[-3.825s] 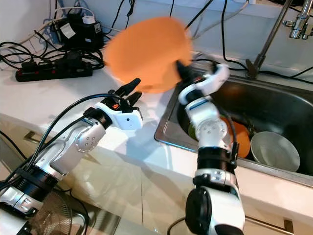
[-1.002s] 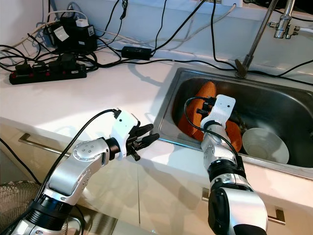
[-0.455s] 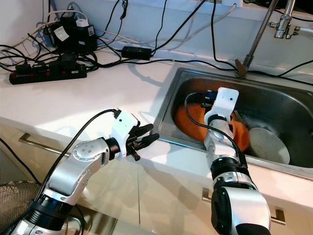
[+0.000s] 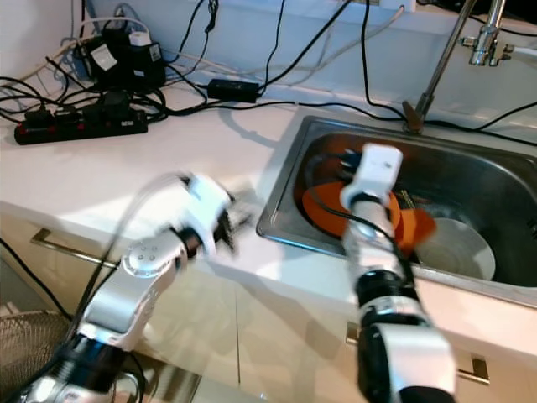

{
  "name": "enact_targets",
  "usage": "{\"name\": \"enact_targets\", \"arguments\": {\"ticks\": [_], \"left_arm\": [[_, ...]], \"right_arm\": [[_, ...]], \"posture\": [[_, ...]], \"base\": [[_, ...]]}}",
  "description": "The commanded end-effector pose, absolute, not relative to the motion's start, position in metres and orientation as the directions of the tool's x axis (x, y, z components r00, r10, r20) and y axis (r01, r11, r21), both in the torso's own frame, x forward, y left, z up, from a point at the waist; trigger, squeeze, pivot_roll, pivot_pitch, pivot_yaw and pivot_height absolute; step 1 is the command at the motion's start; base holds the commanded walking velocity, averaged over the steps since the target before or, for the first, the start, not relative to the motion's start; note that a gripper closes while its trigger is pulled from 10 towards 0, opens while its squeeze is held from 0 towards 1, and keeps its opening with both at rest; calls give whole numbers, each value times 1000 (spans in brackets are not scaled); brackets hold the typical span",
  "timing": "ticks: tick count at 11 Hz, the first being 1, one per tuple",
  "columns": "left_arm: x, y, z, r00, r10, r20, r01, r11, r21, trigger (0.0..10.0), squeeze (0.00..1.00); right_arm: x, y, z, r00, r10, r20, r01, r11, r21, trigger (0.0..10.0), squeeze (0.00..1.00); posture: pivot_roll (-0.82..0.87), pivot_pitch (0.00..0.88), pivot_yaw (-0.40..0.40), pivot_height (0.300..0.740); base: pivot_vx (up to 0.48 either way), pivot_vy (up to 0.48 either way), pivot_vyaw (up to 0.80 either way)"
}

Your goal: Kitchen organization

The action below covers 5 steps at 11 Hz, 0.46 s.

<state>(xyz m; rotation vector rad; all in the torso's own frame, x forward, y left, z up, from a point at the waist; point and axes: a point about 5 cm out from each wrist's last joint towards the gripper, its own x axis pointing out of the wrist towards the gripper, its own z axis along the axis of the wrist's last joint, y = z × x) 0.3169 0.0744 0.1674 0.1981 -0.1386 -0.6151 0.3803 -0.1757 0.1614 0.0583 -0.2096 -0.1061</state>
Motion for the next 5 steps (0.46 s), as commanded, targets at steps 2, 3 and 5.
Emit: {"name": "enact_targets", "arguments": {"ticks": [2,3,5], "left_arm": [[327,91,191,884,-403,237,355,909,220,10000,0],[330,93,195,892,-364,266,323,928,188,10000,0],[334,100,196,903,-267,337,230,962,147,10000,0]], "right_arm": [[373,-159,178,934,-13,357,-6,999,52,10000,0],[369,-155,180,924,1,383,-27,998,64,10000,0],[362,-141,172,920,48,389,-77,995,59,10000,0]], "posture": [[225,10,-51,740],[222,12,-51,740],[212,8,-54,740]], "base": [[0,0,0],[0,0,0],[0,0,0]]}}
